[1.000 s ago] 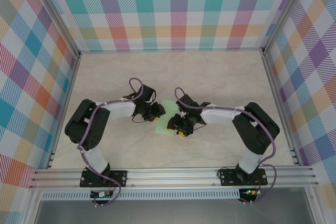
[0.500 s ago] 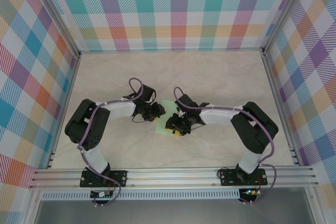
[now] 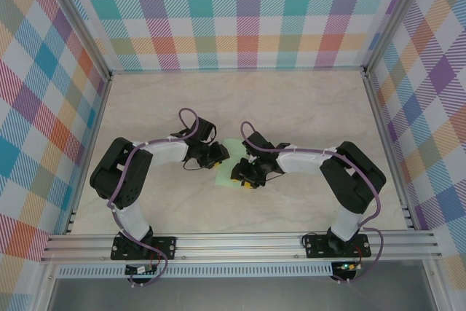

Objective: Fold a paper plane with a square sheet of paper (pick it up from the middle)
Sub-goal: Third fold the triangle at the center of the table.

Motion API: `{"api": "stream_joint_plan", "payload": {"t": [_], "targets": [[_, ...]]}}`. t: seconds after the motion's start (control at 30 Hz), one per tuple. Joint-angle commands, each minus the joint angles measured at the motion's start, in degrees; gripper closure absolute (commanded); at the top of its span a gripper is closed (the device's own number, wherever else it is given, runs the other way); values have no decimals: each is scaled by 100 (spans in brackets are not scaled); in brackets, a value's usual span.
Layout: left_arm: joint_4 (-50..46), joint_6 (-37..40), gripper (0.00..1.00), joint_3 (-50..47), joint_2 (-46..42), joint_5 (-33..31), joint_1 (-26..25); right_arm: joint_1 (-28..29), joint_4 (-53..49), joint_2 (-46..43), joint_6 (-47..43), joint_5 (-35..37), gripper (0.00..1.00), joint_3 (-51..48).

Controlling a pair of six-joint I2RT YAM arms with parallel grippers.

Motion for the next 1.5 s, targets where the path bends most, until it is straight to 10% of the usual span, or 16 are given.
{"api": "stream_joint_plan", "payload": {"t": [0.0,0.3,0.63,1.47], "targets": [[-291,-15,66,3,176,-151,-39,89,193,30,-10,-227,60,11],[-308,-10,66,-1,150,-160,-39,126,472,-1,213,-318,63,-151],[-2,142,63,-56,-340,322,-39,118,10,-346,237,133,100,-267],[192,381,62,-54,-428,270,-56,-5,-745,-377,-307,-101,87,90]]}}
